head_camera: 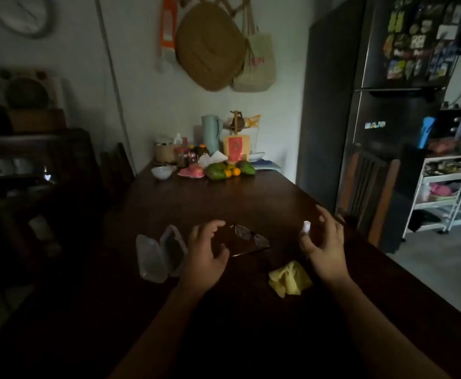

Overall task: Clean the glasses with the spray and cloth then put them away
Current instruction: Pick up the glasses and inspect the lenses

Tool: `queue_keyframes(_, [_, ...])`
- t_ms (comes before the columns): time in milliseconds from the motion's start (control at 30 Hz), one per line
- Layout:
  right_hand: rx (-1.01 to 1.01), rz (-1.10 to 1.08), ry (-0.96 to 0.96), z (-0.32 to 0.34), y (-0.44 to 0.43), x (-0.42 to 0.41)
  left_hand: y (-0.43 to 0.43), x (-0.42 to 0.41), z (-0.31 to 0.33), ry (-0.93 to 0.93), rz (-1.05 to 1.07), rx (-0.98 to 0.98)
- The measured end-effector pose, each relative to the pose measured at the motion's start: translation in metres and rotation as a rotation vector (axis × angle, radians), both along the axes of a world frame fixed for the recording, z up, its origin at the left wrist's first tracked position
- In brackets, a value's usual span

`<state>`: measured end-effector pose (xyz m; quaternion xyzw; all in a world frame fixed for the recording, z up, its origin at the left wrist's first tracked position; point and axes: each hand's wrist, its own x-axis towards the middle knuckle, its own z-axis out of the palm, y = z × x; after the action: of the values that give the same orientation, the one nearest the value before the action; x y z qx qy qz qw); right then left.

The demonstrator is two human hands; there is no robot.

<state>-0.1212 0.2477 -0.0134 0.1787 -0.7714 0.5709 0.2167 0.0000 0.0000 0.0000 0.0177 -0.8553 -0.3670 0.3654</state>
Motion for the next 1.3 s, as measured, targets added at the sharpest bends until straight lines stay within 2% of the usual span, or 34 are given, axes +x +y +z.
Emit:
queue_keyframes(233, [0.012, 0.201, -0.247, -0.015, -0.004, -0.022, 0.015, -0.029, 0.006, -0.046, 0.075, -0.199])
queue_keyframes(467, [-0.001, 0.371, -0.199, -0.018, -0.006, -0.037, 0.038, -0.083, 0.021, -0.400, 0.053, -0.247])
queue_keyframes(600, [-0.105, 0.478, -0.259, -0.015, 0.001, -0.037, 0.037, -0.103, 0.019, -0.558, 0.037, -0.151])
queue_keyframes(733, [-0.086, 0.533, -0.337, -0.006, 0.003, -0.034, 0.043, -0.111, 0.020, -0.591, 0.043, -0.140])
queue_keyframes(967, [-0.244, 0.614, -0.545, 0.011, -0.001, -0.038, 0.043, -0.117, 0.018, -0.485, 0.137, -0.056])
queue_keyframes(1100, [-0.192, 0.575, -0.543, 0.011, -0.001, -0.039, 0.038, -0.115, 0.021, -0.513, 0.116, -0.006])
queue_keyframes(1300, [-0.156, 0.546, -0.461, 0.010, -0.003, -0.034, 0.034, -0.113, 0.034, -0.408, 0.098, 0.244])
